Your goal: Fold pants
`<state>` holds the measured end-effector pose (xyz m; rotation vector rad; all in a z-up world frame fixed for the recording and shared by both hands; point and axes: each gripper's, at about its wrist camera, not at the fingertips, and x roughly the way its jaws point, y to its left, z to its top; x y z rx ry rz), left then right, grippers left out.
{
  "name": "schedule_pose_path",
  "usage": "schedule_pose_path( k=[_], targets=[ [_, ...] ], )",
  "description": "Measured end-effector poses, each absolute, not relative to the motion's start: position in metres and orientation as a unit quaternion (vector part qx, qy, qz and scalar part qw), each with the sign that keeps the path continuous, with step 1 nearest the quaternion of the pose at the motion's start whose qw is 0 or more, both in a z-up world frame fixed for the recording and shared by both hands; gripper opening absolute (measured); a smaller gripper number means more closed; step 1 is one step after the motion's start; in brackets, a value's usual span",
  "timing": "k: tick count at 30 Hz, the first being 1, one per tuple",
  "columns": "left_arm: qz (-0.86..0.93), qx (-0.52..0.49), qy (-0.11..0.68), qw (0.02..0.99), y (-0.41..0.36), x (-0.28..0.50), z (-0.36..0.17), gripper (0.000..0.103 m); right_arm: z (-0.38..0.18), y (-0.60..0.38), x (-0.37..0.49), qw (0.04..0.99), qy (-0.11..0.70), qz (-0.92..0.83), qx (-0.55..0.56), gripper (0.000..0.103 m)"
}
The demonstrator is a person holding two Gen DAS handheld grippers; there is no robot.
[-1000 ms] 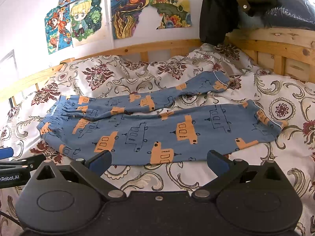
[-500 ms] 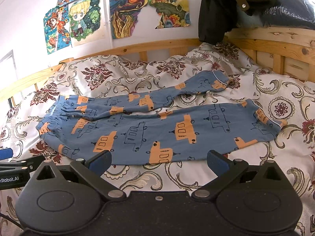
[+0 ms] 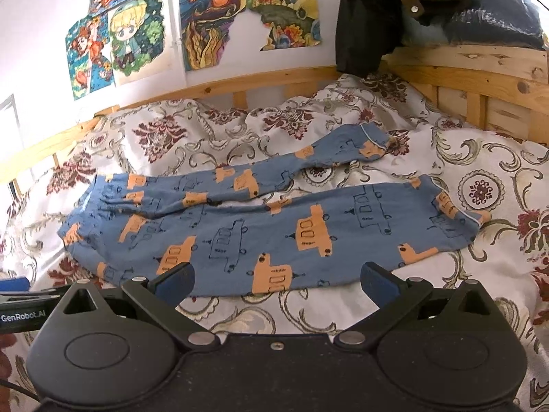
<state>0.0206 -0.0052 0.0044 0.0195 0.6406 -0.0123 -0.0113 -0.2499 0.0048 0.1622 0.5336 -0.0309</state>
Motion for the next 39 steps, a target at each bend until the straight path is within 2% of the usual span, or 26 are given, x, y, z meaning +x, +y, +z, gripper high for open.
schedule_pose_path(
  k=[8, 14, 19, 26, 32, 34, 39],
  targets=[
    [-0.049, -0.024, 0.391, 0.919, 0.006, 0.076, 0.042, 0.103, 0.039, -0.276, 0.016, 0.961, 0.257, 0.017, 0.101, 0.102],
    [-0.063, 0.029, 0.383, 0.921, -0.011, 0.151, 0.091, 0.103, 0.075, -0.303, 0.082, 0.962, 0.248, 0.102, 0.043, 0.103],
    [-0.115, 0.082, 0.388, 0.911, -0.037, 0.238, 0.103, 0.103, 0.089, -0.328, 0.170, 0.941, 0.291, 0.173, -0.005, 0.103],
    [-0.164, 0.169, 0.352, 0.906, -0.047, 0.341, 0.075, 0.103, 0.063, -0.326, 0.326, 0.889, 0.361, 0.258, -0.113, 0.102],
    [-0.211, 0.199, 0.368, 0.883, -0.052, 0.422, 0.028, 0.103, 0.020, -0.299, 0.444, 0.852, 0.397, 0.310, -0.145, 0.102],
    [-0.223, 0.199, 0.407, 0.863, -0.055, 0.447, 0.010, 0.102, 0.006, -0.292, 0.472, 0.836, 0.419, 0.317, -0.161, 0.091],
    [-0.248, 0.202, 0.425, 0.847, -0.053, 0.470, -0.022, 0.096, -0.019, -0.292, 0.509, 0.818, 0.441, 0.315, -0.195, 0.081]
  ],
)
